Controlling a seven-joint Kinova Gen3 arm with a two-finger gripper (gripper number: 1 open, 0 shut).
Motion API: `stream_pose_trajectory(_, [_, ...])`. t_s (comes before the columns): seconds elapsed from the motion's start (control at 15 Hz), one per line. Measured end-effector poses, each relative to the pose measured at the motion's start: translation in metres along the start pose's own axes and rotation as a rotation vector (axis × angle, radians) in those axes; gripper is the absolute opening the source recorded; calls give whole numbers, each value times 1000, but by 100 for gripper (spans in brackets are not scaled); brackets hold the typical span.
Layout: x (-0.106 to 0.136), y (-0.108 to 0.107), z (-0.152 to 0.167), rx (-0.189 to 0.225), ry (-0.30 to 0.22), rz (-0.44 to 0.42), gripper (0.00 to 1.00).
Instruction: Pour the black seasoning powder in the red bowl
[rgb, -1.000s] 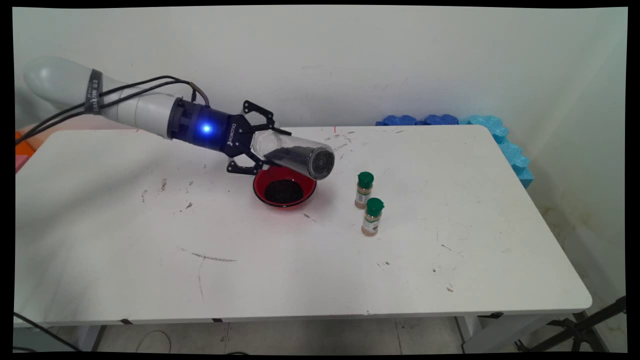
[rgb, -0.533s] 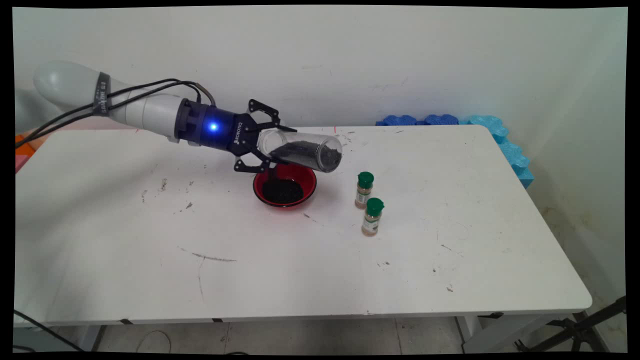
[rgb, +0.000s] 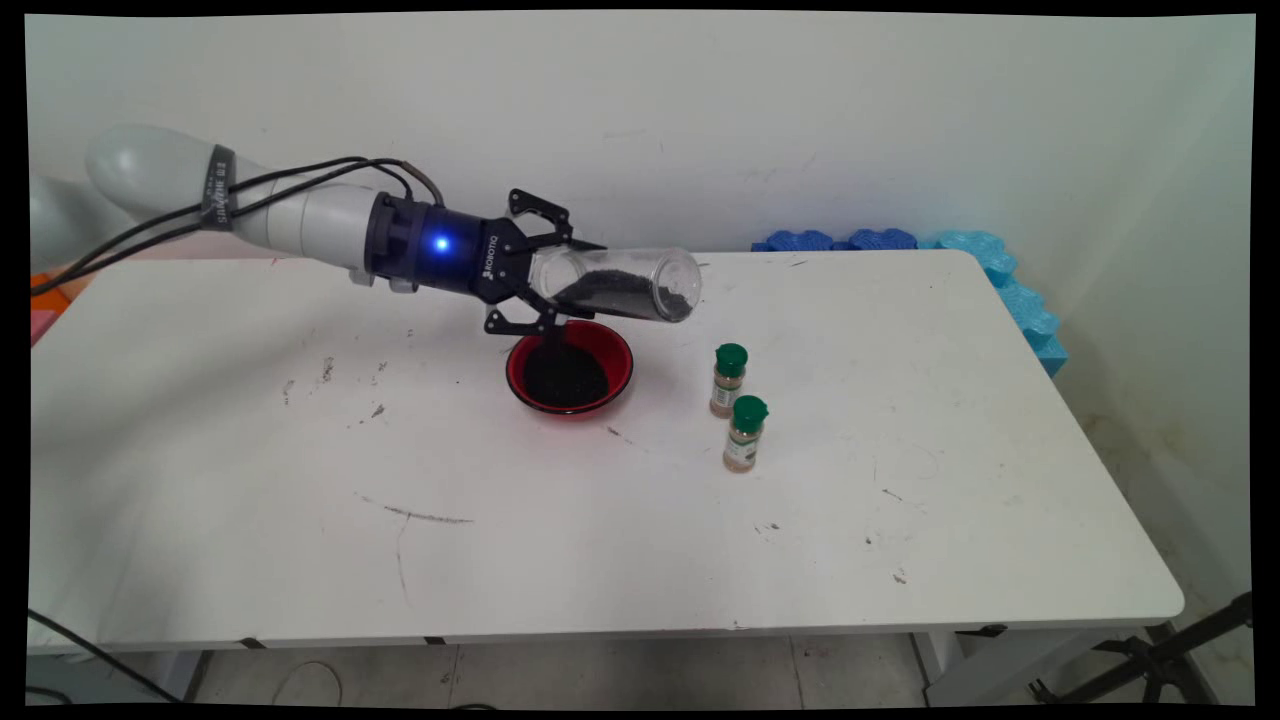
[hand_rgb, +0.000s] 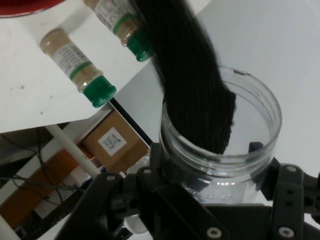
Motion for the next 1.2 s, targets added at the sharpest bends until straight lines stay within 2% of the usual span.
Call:
stream_pose_trajectory(0.6, [1, 3, 11, -19, -15, -26, 0])
stream_pose_trajectory(1.2, [4, 2, 14, -14, -12, 17, 0])
